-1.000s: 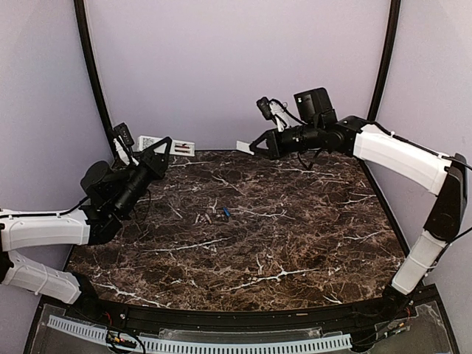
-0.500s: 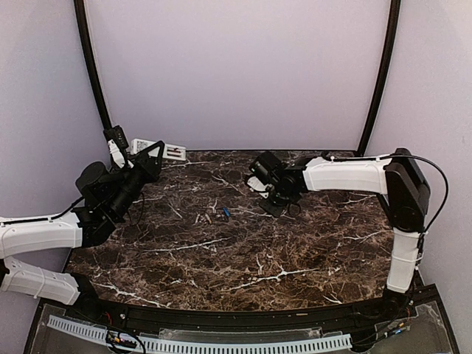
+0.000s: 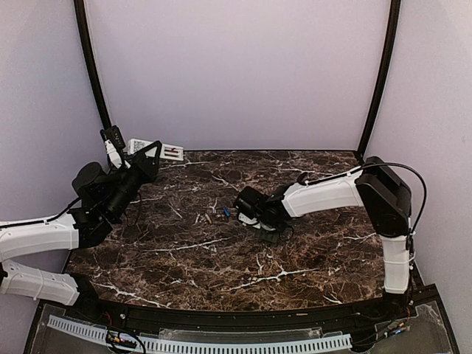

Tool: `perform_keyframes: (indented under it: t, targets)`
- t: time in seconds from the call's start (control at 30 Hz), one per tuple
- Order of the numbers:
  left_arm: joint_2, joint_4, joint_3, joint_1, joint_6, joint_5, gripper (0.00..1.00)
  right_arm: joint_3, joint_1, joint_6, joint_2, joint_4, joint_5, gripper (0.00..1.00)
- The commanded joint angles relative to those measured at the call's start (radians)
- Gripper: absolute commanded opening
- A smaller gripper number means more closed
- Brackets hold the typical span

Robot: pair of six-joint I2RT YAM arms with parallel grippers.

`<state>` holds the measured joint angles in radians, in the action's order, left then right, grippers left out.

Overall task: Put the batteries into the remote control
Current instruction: Place the battery cover at the center of the board.

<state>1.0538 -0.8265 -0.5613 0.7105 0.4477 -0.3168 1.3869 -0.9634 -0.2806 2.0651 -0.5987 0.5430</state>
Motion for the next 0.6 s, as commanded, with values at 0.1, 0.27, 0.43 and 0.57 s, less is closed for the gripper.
perform_keyframes:
  t: [0.1, 0.27, 0.43, 0.57]
  targets:
    - [-0.05, 0.019, 0.025, -0.005, -0.018, -0.016, 0.0, -0.023, -0.007, 0.013, 0.001, 0.005, -0.022, 0.24]
    - [-0.06, 0.024, 0.031, -0.005, -0.017, -0.015, 0.0, -0.013, -0.008, 0.018, -0.033, -0.015, -0.074, 0.36]
    - [-0.077, 0.048, 0.03, -0.005, -0.03, 0.001, 0.0, 0.031, -0.006, 0.023, -0.132, -0.025, -0.21, 0.44]
    - [-0.096, 0.101, 0.014, -0.005, -0.045, 0.034, 0.0, 0.062, 0.014, 0.012, -0.294, 0.047, -0.499, 0.54]
